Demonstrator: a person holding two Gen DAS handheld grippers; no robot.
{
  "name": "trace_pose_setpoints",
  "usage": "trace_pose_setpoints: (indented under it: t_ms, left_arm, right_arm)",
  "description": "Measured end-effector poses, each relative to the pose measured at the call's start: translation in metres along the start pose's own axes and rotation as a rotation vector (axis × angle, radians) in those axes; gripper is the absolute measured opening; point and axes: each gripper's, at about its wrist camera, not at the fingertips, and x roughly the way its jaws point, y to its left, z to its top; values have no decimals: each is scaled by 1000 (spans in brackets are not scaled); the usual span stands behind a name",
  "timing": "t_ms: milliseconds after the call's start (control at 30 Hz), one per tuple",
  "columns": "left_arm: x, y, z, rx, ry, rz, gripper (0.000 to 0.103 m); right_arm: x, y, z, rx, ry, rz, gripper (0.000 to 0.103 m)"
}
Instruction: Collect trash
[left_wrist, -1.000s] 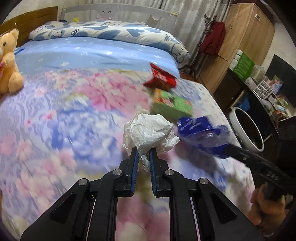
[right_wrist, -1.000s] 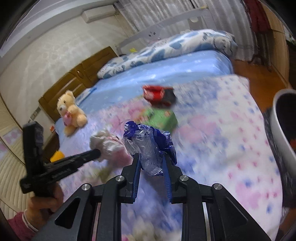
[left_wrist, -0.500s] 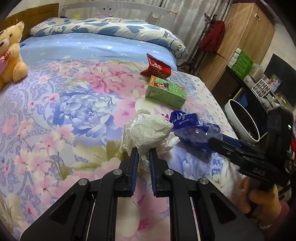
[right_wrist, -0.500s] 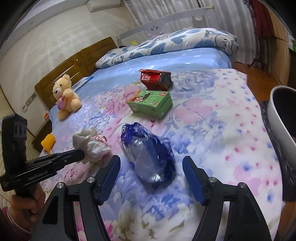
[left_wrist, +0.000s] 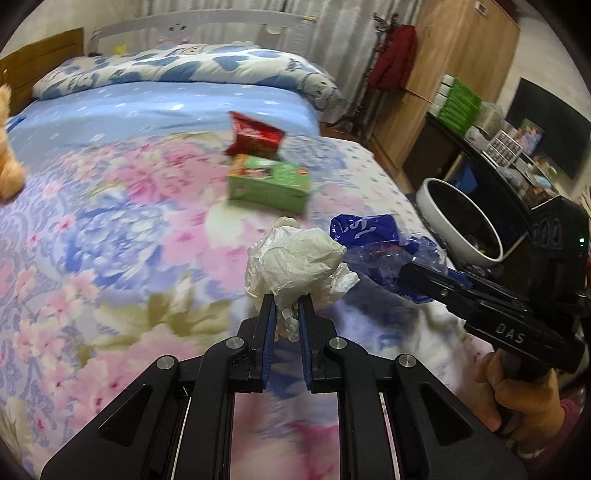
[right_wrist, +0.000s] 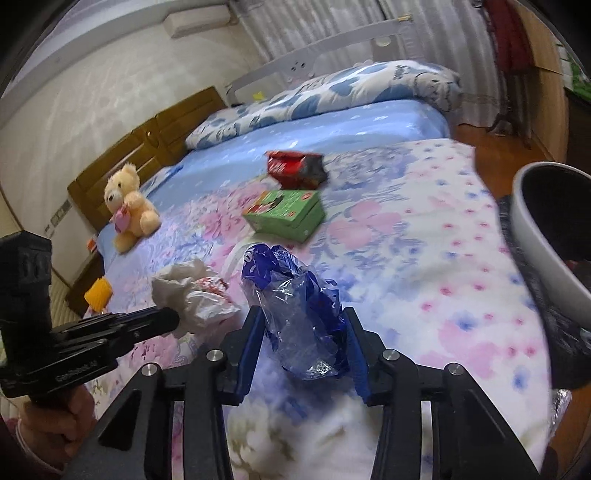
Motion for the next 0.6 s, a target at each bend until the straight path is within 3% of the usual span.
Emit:
trace_pose_setpoints:
  t_ms: [600]
  left_arm:
    - [22,-93,14,149,12,-87,11]
  right_arm:
    - [-76,-65,-7,141,-94,-97,43]
